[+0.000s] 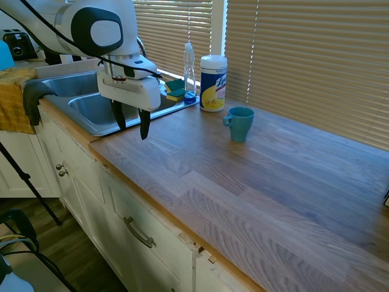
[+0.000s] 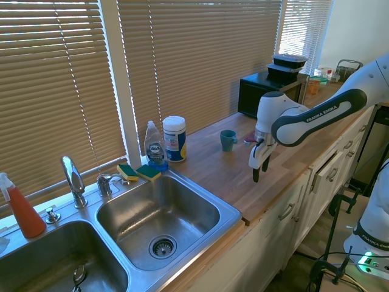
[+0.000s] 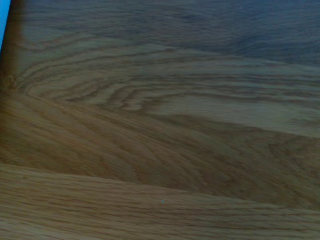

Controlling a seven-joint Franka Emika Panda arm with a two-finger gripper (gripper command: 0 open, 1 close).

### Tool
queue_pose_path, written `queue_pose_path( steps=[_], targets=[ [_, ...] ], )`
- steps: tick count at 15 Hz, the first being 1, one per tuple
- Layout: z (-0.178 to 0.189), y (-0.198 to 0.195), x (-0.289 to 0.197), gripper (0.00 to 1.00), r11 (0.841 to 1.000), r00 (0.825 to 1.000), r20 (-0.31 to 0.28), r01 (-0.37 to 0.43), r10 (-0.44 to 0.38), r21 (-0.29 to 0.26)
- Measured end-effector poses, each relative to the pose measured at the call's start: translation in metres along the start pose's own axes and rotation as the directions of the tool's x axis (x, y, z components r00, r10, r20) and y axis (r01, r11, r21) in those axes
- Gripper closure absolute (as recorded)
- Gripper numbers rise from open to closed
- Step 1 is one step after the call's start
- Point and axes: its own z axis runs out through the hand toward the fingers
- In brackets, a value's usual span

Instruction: Put the mug in the sink

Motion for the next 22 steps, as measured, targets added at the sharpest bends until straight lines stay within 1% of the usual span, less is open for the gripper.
queue_pose_path(
  steps=[4,5,7,11,15,17,20,22],
  targets=[
    [0.001,0.000,0.001,0.00,1.000,1.000,-0.004,-0.001,0.001,-0.005],
    [-0.001,0.000,0.003,0.00,1.000,1.000,-0.010,-0.013,0.013,0.000],
    [-0.011,0.002,0.016,0.00,0.999,0.998,-0.030,-0.046,0.047,0.020],
    [-0.048,-0.003,0.051,0.00,0.992,0.992,-0.077,-0.092,0.098,0.085],
    [-0.077,-0.024,0.099,0.00,0.980,0.982,-0.101,-0.149,0.162,0.133],
    [-0.088,-0.034,0.126,0.00,0.973,0.975,-0.105,-0.178,0.194,0.145],
    [-0.095,-0.041,0.173,0.00,0.959,0.959,-0.108,-0.243,0.260,0.147],
    [-0.089,-0.050,0.204,0.00,0.951,0.950,-0.106,-0.278,0.293,0.138]
  ],
)
